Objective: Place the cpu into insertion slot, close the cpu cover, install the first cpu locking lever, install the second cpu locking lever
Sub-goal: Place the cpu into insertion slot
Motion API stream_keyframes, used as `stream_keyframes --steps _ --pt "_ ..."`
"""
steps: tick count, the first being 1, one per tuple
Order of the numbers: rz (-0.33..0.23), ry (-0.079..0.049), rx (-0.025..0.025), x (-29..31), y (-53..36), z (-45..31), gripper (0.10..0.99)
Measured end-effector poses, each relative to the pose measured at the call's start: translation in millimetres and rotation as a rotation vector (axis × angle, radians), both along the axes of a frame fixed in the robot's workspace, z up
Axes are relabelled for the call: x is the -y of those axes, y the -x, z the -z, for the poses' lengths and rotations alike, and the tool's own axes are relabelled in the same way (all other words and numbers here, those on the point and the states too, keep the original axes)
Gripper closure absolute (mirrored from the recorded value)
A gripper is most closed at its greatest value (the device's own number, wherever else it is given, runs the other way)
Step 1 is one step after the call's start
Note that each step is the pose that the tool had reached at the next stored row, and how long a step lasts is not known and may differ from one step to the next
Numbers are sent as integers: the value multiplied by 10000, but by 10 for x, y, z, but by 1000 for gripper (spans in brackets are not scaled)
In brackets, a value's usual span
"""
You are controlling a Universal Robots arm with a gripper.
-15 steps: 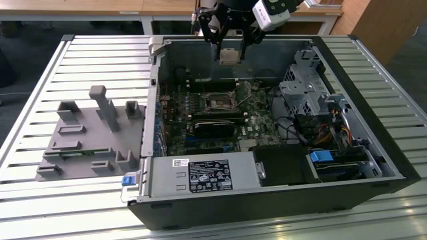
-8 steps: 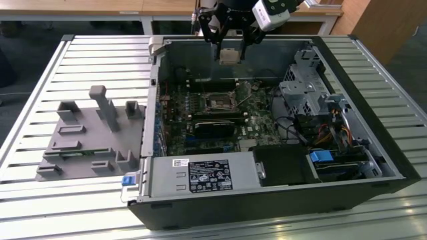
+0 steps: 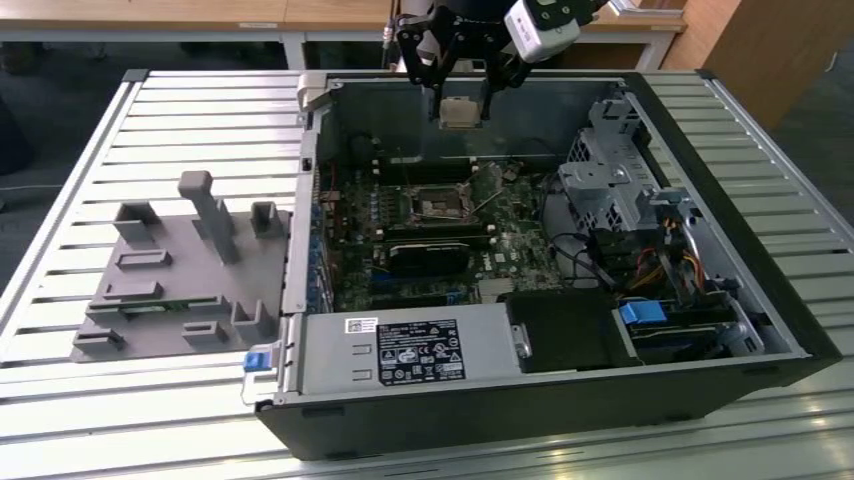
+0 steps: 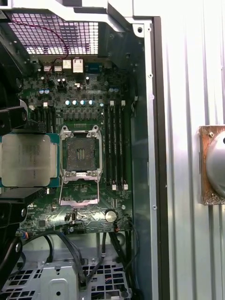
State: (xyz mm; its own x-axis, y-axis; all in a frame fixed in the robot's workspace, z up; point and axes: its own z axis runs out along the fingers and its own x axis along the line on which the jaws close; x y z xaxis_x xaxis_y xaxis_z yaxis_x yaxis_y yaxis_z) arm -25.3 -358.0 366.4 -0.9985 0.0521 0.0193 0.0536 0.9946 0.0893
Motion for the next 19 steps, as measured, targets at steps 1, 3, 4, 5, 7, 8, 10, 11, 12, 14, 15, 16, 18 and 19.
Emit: stream_keyframes --steps 1,3,4,5,7,8,10,11,12,14,15,16,18,19 --pt "8 0 0 0 0 0 545" --pt "25 0 0 0 0 0 545" --pt "34 1 0 0 0 0 545" --pt "43 0 0 0 0 0 545" --pt "67 0 0 0 0 0 545" --pt "78 1 0 0 0 0 545" --pt "101 0 0 0 0 0 545" --pt "113 0 0 0 0 0 545" --pt "125 -1 0 0 0 0 545" --pt "150 0 0 0 0 0 545" --pt "162 0 0 0 0 0 545" --pt "174 0 0 0 0 0 545" --pt "196 0 0 0 0 0 545" --pt "206 0 0 0 0 0 545"
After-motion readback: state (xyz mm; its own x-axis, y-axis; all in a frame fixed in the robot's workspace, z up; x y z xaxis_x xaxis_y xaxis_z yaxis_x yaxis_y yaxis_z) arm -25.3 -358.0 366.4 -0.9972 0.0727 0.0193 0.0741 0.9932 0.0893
